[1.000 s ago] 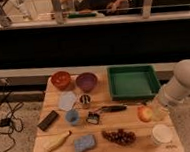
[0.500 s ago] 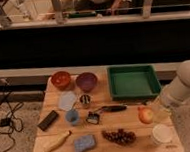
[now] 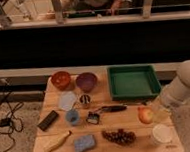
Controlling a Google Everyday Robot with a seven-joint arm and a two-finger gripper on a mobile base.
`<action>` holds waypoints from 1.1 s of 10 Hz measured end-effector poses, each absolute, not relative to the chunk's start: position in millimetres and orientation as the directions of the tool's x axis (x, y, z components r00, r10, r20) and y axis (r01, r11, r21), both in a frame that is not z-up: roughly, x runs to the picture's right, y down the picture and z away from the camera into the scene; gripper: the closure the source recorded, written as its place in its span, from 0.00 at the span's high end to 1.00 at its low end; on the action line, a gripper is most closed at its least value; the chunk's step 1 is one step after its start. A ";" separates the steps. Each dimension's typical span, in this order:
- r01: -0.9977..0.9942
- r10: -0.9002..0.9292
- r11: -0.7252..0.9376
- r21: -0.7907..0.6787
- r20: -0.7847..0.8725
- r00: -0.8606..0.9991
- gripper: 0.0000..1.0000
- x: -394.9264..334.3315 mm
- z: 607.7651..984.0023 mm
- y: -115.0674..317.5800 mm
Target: Place apple in paper cup
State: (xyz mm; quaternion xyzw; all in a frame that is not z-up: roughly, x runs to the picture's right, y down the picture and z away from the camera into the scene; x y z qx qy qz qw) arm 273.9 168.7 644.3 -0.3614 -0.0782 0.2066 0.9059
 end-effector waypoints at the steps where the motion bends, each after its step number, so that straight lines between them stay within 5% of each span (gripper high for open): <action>1: -0.318 0.431 0.653 -0.687 -0.008 0.902 0.00 273.9 644.3 168.7; 11: -0.389 0.460 0.652 -0.651 -0.068 0.885 0.00 321.7 632.2 165.9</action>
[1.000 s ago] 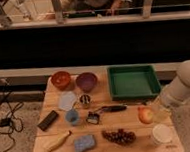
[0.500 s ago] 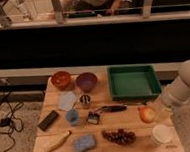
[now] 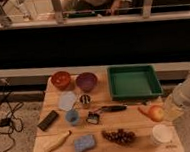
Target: Place apple in paper cup
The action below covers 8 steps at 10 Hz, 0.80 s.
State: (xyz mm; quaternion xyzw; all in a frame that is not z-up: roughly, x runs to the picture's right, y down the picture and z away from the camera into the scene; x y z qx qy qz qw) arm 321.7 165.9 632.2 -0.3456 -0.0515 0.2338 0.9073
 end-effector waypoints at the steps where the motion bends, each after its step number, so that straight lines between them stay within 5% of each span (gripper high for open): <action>1: -0.393 0.458 0.647 -0.653 -0.079 0.885 0.00 324.0 627.9 172.1; 8: -0.396 0.437 0.642 -0.656 -0.111 0.893 0.00 332.7 607.3 197.3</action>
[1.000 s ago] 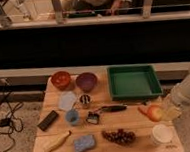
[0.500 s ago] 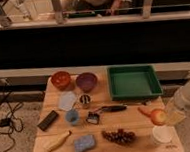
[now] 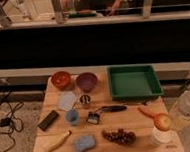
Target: Place apple in paper cup
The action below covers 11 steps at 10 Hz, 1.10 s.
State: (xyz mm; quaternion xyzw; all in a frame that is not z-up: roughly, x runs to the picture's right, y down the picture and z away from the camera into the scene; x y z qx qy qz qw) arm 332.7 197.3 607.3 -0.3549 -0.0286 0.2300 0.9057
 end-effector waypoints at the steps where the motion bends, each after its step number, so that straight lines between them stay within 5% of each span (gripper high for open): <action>1: -0.395 0.432 0.641 -0.658 -0.116 0.894 0.00 333.5 608.2 200.1; 11: -0.388 0.358 0.607 -0.693 -0.198 0.913 0.00 343.7 629.3 227.4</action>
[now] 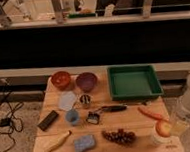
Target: Place apple in paper cup
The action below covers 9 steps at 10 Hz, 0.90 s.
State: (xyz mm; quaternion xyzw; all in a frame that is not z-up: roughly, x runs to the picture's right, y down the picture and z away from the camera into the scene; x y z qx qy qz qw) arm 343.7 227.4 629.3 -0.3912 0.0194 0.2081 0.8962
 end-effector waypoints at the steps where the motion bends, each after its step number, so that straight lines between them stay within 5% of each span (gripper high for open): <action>1: -0.387 0.353 0.606 -0.695 -0.201 0.914 0.00 344.1 630.1 228.7; 9: -0.373 0.315 0.601 -0.707 -0.219 0.923 0.00 344.5 634.7 236.3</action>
